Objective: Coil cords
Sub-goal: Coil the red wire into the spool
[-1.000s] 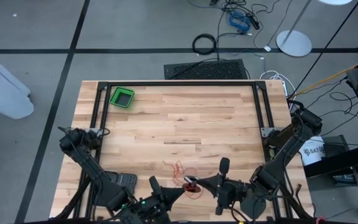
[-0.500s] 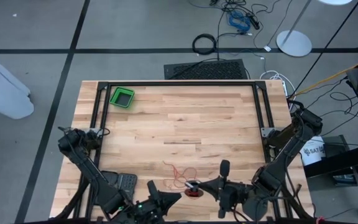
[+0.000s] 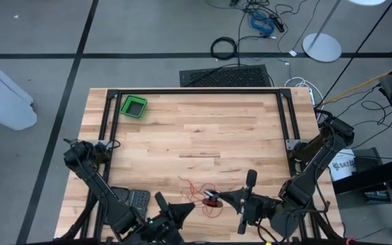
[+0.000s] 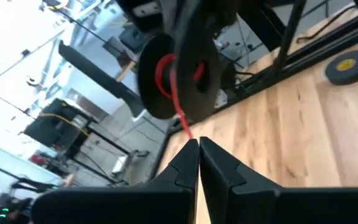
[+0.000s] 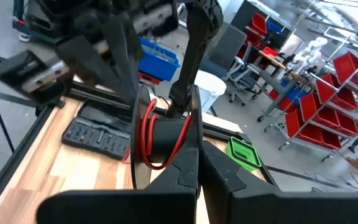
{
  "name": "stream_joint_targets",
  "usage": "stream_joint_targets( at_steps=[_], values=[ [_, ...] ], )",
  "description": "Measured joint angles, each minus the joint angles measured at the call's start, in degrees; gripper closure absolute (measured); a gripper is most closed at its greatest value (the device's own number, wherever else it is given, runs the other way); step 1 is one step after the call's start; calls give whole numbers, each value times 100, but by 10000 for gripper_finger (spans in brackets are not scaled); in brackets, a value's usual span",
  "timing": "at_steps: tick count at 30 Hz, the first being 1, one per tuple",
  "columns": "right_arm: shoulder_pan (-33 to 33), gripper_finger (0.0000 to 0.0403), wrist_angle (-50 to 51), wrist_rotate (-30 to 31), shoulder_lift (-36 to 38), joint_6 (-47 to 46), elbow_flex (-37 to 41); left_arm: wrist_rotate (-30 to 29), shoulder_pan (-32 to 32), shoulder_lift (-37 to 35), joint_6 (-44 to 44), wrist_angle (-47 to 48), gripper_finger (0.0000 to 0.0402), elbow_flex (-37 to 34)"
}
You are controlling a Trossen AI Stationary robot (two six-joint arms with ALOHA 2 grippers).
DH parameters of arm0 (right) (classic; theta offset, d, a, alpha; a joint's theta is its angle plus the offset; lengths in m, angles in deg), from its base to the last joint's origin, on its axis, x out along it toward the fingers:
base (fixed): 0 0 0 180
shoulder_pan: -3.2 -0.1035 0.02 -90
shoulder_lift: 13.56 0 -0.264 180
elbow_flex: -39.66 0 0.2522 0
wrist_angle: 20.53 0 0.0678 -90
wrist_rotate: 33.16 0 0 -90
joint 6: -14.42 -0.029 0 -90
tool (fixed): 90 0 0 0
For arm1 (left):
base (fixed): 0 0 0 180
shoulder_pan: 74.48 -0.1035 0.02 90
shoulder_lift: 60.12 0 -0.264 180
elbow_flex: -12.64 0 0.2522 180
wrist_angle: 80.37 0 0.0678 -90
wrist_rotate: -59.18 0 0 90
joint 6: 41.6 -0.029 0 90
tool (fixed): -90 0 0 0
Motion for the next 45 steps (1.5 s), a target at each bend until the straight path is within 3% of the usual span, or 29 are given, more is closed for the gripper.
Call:
stream_joint_targets(
  at_steps=[3,6,10,15,18,21,27,31,36,41,43,45],
  values=[
    [0,403,27,-4,-2,49,-2,108,1,0,783,668,362,0],
    [-1,403,17,-2,-2,73,-2,-12,-36,-28,1881,2020,335,-6],
    [-17,403,20,-4,2,144,-2,-224,-41,-326,4438,4330,305,-11],
    [-17,403,24,-6,19,188,-2,-773,218,-404,7663,6964,296,-28],
    [-17,403,14,8,54,210,-2,-1026,283,-426,8880,7491,296,-328],
    [-17,403,24,4,101,303,-2,-1008,262,-396,9347,7280,296,-725],
    [-17,403,34,-2,323,522,-2,-619,-126,-400,9392,5977,296,-1282],
    [-47,403,63,-17,512,649,-2,389,-527,-404,9208,5035,296,-1399],
    [-121,403,191,-39,716,790,-2,1972,-828,-402,6468,2413,296,-1658],
    [-161,403,698,-39,937,566,-2,4518,-1043,-368,3536,-1074,296,-1788],
    [-166,403,945,-38,1027,379,-2,5366,-1048,-365,2800,-1851,296,-1788],
    [-171,403,1241,-39,1106,168,-2,5610,-1000,-371,2277,-2197,296,-1747]
  ],
)
